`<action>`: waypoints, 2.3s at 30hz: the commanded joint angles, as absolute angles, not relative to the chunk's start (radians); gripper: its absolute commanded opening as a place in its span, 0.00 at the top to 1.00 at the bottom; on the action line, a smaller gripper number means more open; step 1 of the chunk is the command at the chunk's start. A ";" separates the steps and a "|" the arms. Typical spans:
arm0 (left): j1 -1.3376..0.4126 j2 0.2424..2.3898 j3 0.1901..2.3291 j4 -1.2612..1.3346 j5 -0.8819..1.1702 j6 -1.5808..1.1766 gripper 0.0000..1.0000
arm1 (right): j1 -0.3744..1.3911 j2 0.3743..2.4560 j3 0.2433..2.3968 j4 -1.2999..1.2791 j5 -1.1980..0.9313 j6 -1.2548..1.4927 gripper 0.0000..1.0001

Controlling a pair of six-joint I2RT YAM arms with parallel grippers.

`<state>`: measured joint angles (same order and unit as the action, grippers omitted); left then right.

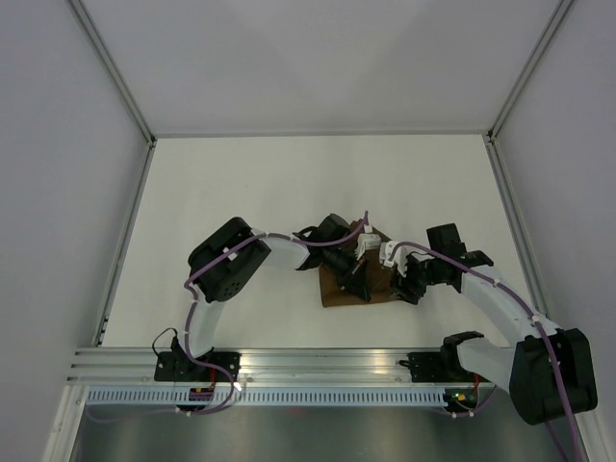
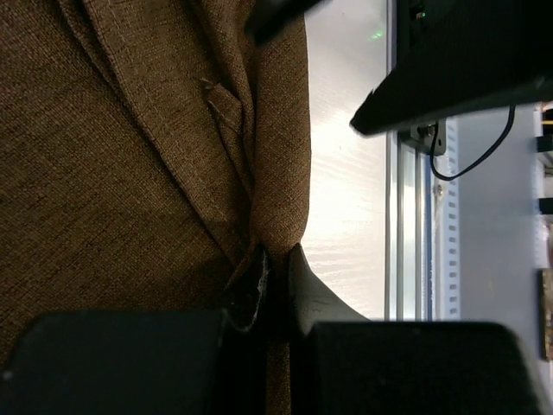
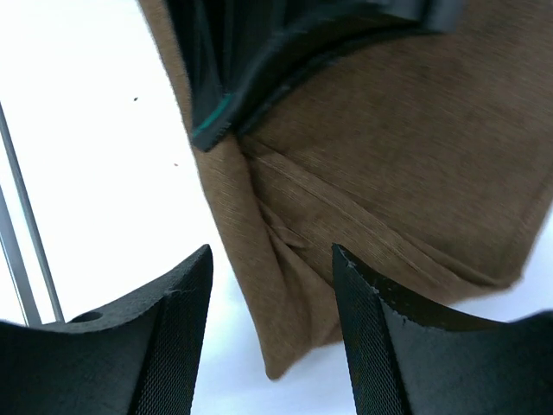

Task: Fold the napkin, place the utensils inside, and roll it up
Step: Roll the napkin with the utensil

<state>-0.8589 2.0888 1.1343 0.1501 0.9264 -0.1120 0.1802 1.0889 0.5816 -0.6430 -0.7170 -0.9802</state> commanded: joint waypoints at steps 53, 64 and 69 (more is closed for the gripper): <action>-0.726 2.080 1.048 0.190 0.885 -0.313 0.67 | 0.420 1.623 0.776 -0.725 -0.729 -1.019 0.91; -0.661 1.948 0.971 0.316 0.881 -0.379 0.66 | 0.391 1.784 0.867 -0.845 -0.736 -1.109 0.94; -0.644 1.833 0.905 0.345 0.807 -0.364 0.67 | 0.390 1.861 0.928 -0.897 -0.736 -1.117 0.94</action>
